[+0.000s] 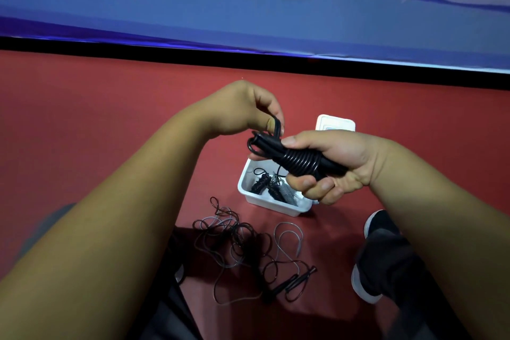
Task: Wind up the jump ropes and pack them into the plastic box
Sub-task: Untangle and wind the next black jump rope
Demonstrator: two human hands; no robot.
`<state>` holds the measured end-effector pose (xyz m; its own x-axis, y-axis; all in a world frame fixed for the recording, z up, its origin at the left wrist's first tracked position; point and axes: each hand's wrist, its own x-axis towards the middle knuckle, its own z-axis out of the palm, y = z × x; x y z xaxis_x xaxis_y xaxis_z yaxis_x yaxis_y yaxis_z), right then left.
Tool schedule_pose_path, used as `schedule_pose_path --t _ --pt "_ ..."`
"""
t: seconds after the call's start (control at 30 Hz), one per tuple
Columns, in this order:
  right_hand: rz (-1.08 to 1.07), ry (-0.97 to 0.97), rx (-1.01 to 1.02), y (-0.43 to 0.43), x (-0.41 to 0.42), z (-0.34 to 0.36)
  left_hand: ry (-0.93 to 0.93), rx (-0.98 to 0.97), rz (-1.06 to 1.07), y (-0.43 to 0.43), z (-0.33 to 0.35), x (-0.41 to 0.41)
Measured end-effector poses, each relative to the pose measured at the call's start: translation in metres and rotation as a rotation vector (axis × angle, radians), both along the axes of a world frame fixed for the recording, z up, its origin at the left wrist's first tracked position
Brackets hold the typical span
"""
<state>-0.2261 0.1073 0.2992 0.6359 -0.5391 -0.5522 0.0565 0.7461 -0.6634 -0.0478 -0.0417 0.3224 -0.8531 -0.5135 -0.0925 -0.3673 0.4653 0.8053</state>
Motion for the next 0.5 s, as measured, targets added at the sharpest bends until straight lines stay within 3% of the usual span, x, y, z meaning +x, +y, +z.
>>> schedule_pose_path --t 0.27,0.37,0.5 --pt "-0.023 0.218 0.048 -0.004 -0.002 -0.015 -0.002 -0.132 -0.036 0.009 0.01 -0.005" --pt "-0.183 0.295 0.072 -0.007 0.0 -0.016 0.013 -0.25 -0.009 0.01 0.01 -0.005" --pt "-0.47 0.259 0.124 -0.014 0.0 -0.017 0.016 -0.394 0.009 0.001 0.005 -0.005"
